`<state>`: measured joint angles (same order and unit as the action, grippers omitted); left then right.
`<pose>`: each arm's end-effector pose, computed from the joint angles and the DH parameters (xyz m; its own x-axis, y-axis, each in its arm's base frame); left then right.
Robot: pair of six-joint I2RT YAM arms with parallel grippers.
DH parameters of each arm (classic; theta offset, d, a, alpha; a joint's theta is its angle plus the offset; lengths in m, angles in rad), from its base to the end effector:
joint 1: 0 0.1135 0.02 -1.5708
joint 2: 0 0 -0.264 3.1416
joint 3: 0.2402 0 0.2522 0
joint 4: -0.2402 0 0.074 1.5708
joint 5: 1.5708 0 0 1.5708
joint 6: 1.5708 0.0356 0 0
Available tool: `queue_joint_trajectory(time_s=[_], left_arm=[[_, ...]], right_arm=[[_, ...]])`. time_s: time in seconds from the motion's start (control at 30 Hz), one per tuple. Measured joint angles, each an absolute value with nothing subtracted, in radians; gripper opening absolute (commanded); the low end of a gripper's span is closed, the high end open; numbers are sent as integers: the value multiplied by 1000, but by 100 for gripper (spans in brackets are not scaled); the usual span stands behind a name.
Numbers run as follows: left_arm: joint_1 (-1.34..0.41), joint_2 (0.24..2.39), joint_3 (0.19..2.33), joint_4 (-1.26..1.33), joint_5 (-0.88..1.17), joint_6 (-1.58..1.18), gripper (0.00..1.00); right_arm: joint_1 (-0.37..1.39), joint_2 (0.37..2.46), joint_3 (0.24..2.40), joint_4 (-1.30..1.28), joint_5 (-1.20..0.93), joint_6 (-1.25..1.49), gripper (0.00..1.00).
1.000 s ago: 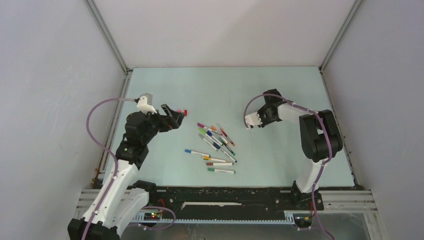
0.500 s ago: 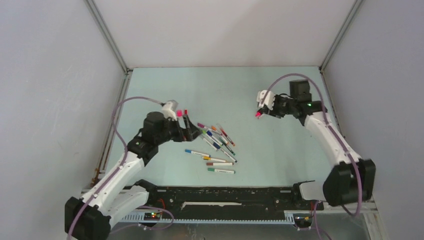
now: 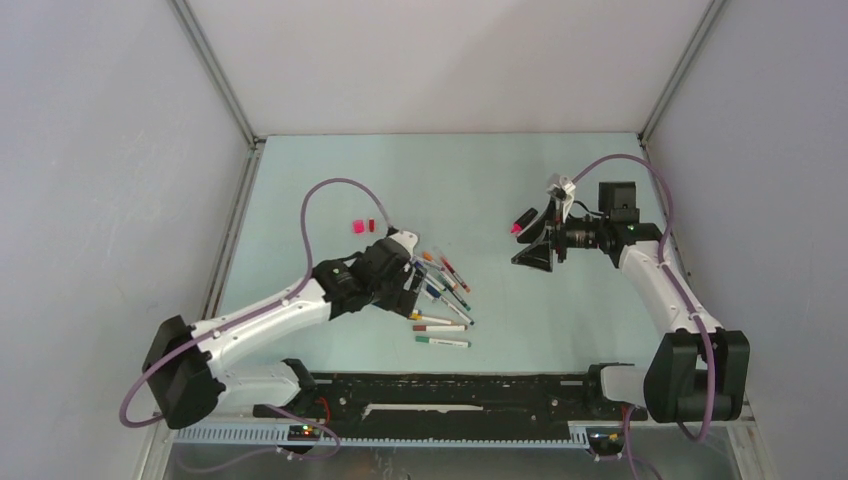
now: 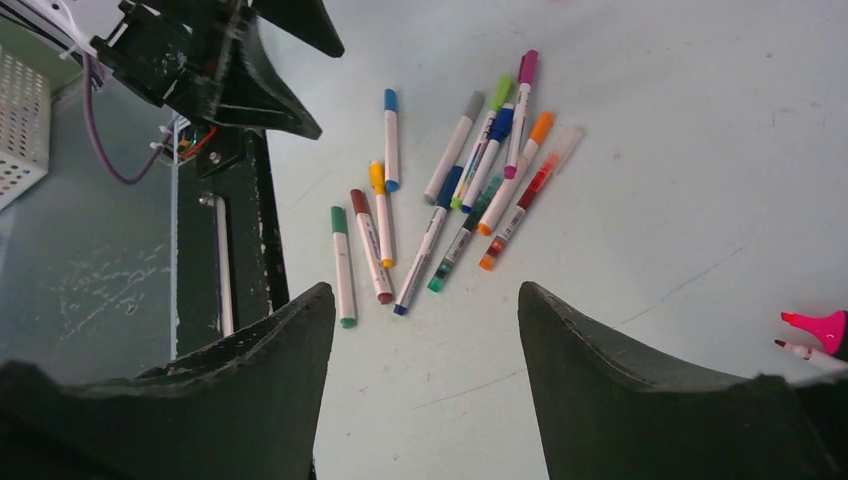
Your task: Open the pen caps
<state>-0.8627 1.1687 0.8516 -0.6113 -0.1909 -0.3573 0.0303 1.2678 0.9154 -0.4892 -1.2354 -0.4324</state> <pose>0.1569 -0.1729 0.2498 -0.7228 0.3162 -0.6144 0.4473 0.8918 -0.0672 0.2478 0.0411 0.2733 -0.4091 -0.1504 -0.9000 -0.8924 0.2720 0.3602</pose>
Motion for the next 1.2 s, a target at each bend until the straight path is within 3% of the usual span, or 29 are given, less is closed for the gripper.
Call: queue_joint_trajectory(time_s=[0.17,0.4,0.53,0.8,1.2], left_arm=[[-860,1224,864,-702,-290,-564,79],[-858,1208,864,-745,-369,-1175,69],[-857,1230,864,-741,-394,-1386,65],[-821,1450,883,-743,-385,-1503,44],[-786,1605,966,-769,-345,-1484,42]], right_arm=[[25,1268,915,-488,-1243,-419,69],[23,1268,915,-488,-1242,-417,70],[22,1268,915,-488,-1242,-414,70],[15,1268,915,-488,-1234,-414,70],[-20,1266,915,-488,-1222,-418,70]])
